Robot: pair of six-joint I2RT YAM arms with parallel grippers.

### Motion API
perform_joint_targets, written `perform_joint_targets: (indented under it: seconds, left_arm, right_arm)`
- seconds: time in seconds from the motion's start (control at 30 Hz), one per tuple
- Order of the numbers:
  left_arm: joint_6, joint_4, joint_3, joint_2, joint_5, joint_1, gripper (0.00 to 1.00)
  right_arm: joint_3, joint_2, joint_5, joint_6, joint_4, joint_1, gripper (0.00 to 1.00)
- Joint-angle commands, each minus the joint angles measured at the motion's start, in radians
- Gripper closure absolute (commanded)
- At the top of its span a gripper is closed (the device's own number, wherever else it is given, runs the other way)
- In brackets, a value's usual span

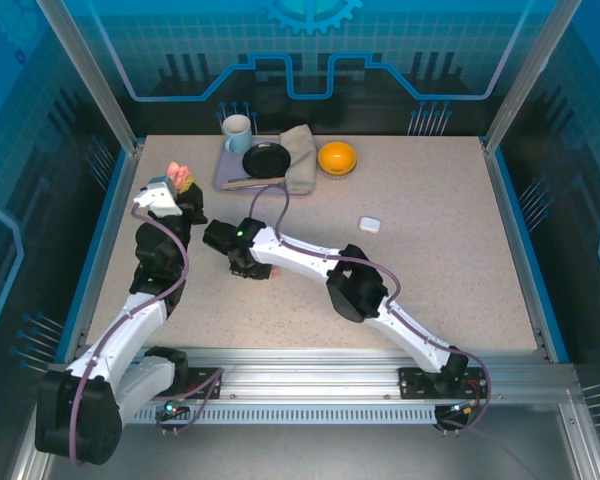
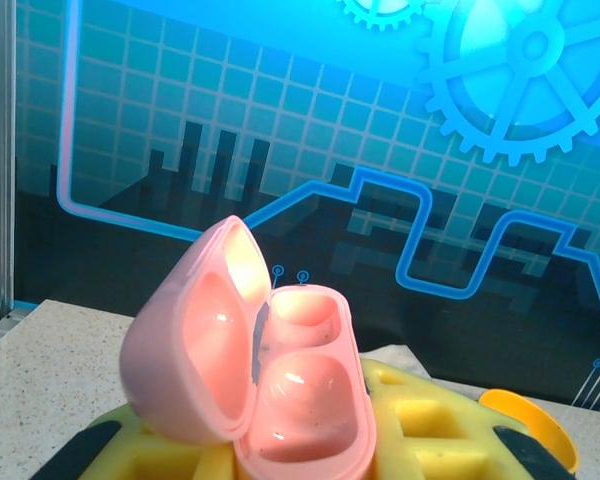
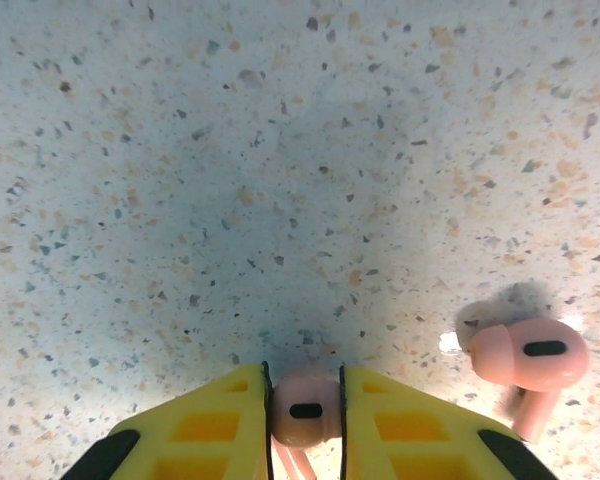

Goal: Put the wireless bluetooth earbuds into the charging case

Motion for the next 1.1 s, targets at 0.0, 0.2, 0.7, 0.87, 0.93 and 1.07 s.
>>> perform_joint_targets:
  seconds: [0.0, 0.2, 0.7, 0.87, 0.93, 1.07]
  left_arm:
    - [-0.022, -0.002, 0.026, -0.023, 0.026, 0.009, 1.00]
    - [-0.035, -0.024, 0.054, -0.017, 0.073, 0.009, 1.00]
    - [-0.082, -0.117, 0.115, 0.014, 0.265, 0.002, 1.00]
    - [-0.084, -0.127, 0.128, 0.056, 0.360, -0.029, 1.00]
    - [-0.062, -0.129, 0.137, 0.087, 0.409, -0.055, 1.00]
    - [0.024, -0.133, 0.153, 0.159, 0.540, -0.135, 1.00]
  right_arm:
    - [-0.062, -0.129, 0.048, -0.006, 0.056, -0.003, 0.81]
    - [-0.231, -0.282, 0.080, -0.008, 0.134, -0.025, 0.81]
    - [-0.903, -0.629, 0.171, -0.132, 0.305, -0.172, 0.82]
    - [-1.066, -0.708, 0.218, -0.213, 0.368, -0.212, 0.81]
    - [-1.110, -0.735, 0.222, -0.239, 0.398, -0.226, 0.82]
    - [-1.165, -0.808, 0.250, -0.295, 0.447, -0.253, 0.82]
